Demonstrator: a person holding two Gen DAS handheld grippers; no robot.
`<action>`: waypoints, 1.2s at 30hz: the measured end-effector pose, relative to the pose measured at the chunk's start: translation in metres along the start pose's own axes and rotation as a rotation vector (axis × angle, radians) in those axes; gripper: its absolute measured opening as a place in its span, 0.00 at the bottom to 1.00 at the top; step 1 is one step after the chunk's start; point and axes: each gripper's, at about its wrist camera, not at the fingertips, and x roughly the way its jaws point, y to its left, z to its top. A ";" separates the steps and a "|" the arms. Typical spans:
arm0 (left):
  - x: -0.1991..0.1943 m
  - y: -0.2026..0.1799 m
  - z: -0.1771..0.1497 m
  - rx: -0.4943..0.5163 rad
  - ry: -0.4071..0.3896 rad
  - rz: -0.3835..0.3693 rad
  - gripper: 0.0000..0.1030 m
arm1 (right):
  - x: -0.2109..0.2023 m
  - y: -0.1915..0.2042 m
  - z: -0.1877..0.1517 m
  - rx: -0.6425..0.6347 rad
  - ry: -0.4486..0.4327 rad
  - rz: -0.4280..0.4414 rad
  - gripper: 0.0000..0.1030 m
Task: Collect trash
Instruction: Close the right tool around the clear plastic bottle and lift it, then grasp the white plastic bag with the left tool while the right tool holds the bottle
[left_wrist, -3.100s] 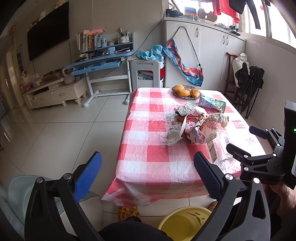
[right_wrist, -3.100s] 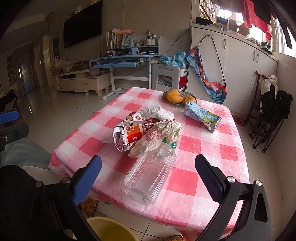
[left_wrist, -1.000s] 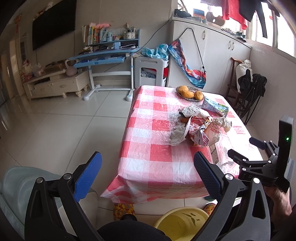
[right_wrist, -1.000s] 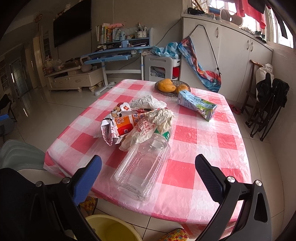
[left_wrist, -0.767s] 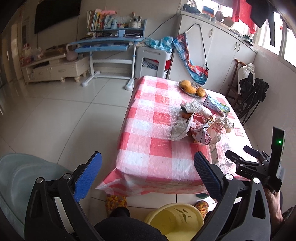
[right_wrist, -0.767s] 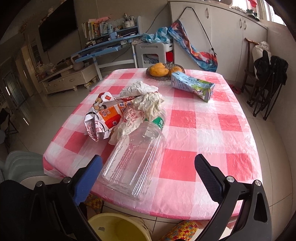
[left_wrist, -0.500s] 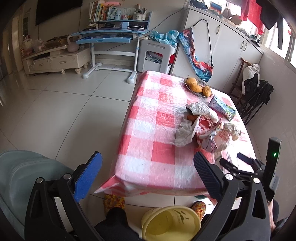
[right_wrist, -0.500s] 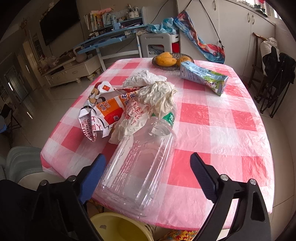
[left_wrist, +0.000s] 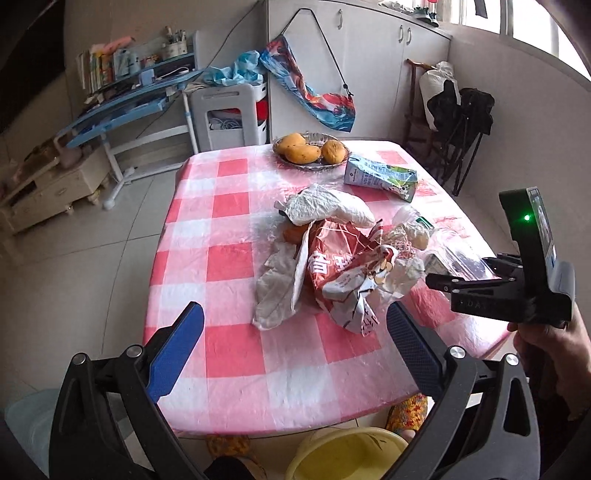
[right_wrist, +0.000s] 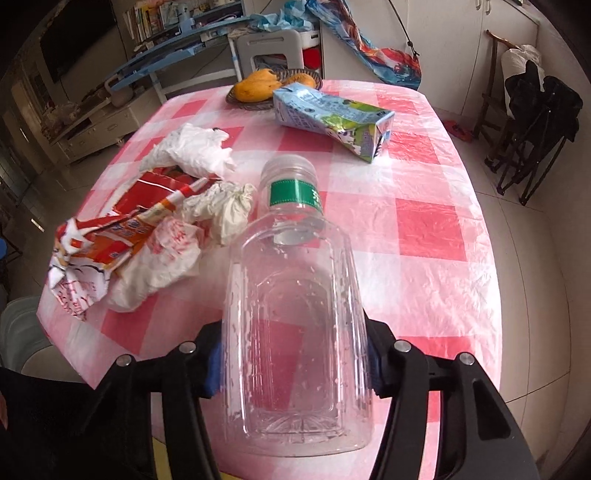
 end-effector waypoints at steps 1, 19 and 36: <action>0.005 0.001 0.003 -0.005 0.007 0.009 0.93 | 0.002 -0.003 0.000 -0.008 0.006 0.015 0.55; 0.073 0.037 0.020 -0.143 0.145 0.021 0.93 | 0.003 -0.012 0.009 0.007 0.001 0.105 0.62; 0.123 0.077 0.010 -0.372 0.312 -0.035 0.71 | 0.005 -0.015 0.011 0.031 -0.009 0.113 0.63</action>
